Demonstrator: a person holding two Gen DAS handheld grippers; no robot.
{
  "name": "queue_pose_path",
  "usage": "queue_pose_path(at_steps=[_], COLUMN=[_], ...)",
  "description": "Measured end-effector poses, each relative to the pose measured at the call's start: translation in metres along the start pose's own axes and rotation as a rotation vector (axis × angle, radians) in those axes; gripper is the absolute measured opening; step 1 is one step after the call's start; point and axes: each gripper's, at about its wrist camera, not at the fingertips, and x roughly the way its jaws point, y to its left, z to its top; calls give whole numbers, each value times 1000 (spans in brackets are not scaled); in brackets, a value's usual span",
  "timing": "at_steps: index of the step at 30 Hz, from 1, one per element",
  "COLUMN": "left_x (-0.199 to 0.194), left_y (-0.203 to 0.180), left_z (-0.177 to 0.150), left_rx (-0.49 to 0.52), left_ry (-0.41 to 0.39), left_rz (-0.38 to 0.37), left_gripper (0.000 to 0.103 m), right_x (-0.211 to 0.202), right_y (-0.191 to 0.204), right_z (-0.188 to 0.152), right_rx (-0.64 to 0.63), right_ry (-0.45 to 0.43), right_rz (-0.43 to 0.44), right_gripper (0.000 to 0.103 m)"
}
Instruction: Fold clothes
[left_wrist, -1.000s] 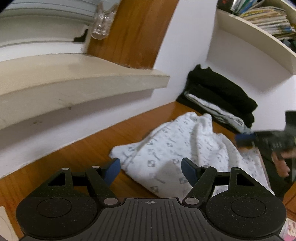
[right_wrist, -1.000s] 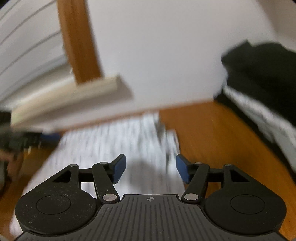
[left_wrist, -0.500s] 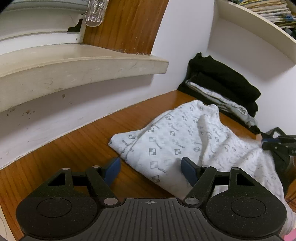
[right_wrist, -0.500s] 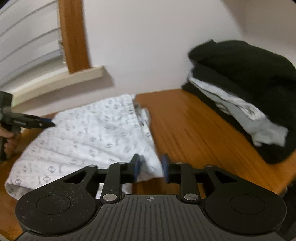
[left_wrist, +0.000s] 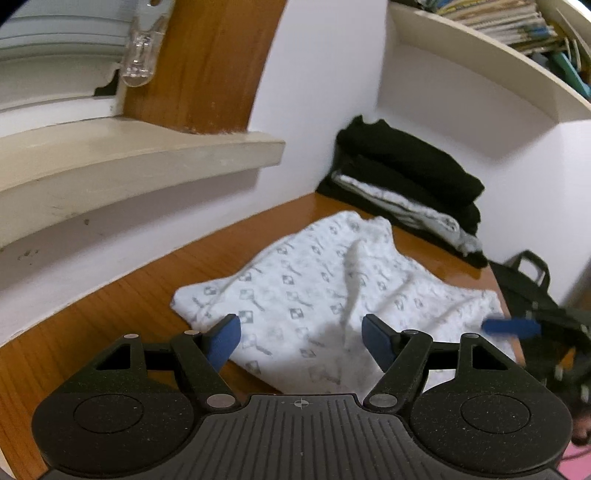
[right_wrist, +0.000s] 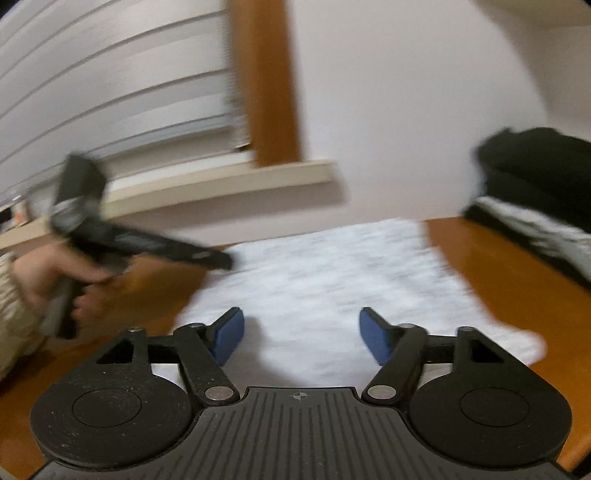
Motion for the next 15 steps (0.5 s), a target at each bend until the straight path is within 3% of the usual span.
queue_pose_path(at_steps=[2, 4, 8, 12, 15], left_x=[-1, -3, -7, -5, 0], left_y=[-2, -4, -8, -14, -15], left_z=[-1, 0, 2, 0, -4], left_rx=[2, 5, 17, 37, 47], left_ry=[1, -3, -8, 6, 21], left_rz=[-8, -18, -42, -49, -42], left_gripper=[76, 76, 76, 76, 76], right_x=[0, -3, -18, -31, -34], right_y=[15, 24, 33, 41, 37], right_z=[-8, -20, -38, -46, -44], right_rx=[-3, 14, -28, -180, -132], right_ry=[25, 44, 39, 95, 91], right_rz=[13, 26, 35, -22, -51], right_gripper=[38, 34, 34, 34, 34])
